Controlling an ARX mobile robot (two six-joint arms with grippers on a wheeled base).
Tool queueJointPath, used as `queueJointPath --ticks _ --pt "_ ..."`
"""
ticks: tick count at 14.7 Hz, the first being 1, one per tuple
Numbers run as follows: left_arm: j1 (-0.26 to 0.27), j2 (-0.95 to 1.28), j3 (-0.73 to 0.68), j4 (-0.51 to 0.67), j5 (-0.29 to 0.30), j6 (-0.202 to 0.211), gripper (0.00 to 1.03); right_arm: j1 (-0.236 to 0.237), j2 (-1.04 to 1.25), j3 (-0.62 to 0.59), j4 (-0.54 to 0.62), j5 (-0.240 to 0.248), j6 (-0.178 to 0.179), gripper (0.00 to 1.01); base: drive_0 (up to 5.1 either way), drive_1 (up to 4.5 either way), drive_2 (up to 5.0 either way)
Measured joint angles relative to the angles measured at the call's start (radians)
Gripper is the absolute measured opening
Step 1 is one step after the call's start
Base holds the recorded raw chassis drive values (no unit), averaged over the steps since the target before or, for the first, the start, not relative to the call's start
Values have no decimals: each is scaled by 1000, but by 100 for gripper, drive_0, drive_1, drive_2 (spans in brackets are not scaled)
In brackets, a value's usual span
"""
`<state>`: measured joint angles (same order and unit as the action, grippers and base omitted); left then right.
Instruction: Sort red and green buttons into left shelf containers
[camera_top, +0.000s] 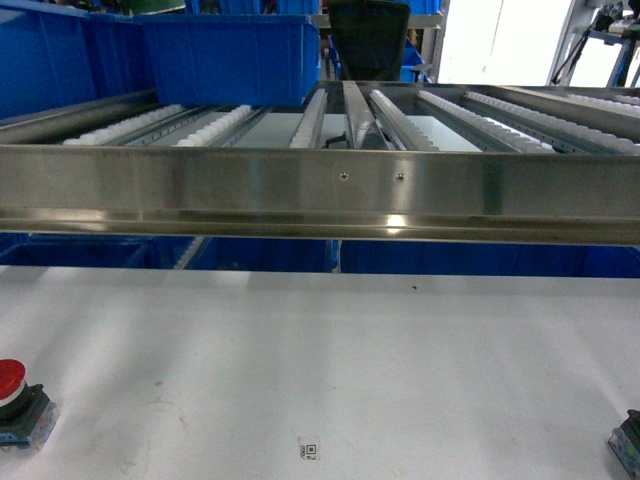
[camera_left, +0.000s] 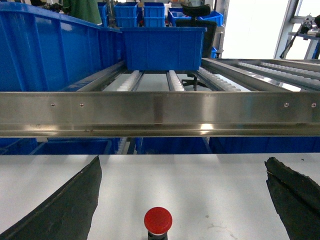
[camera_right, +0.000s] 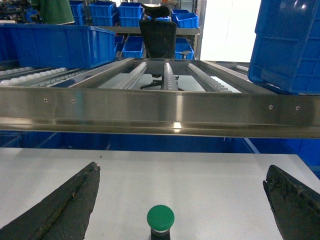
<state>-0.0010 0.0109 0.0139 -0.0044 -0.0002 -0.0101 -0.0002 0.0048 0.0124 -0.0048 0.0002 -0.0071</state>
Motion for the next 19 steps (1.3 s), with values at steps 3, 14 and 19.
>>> queueJointPath --ticks 3,14,19 --pt "0 0 0 0 0 0 98 0 0 0 0 0 0 98 0 0 0" --pt "0 0 0 0 0 0 98 0 0 0 0 0 0 98 0 0 0" --pt "0 0 0 0 0 0 98 0 0 0 0 0 0 98 0 0 0"
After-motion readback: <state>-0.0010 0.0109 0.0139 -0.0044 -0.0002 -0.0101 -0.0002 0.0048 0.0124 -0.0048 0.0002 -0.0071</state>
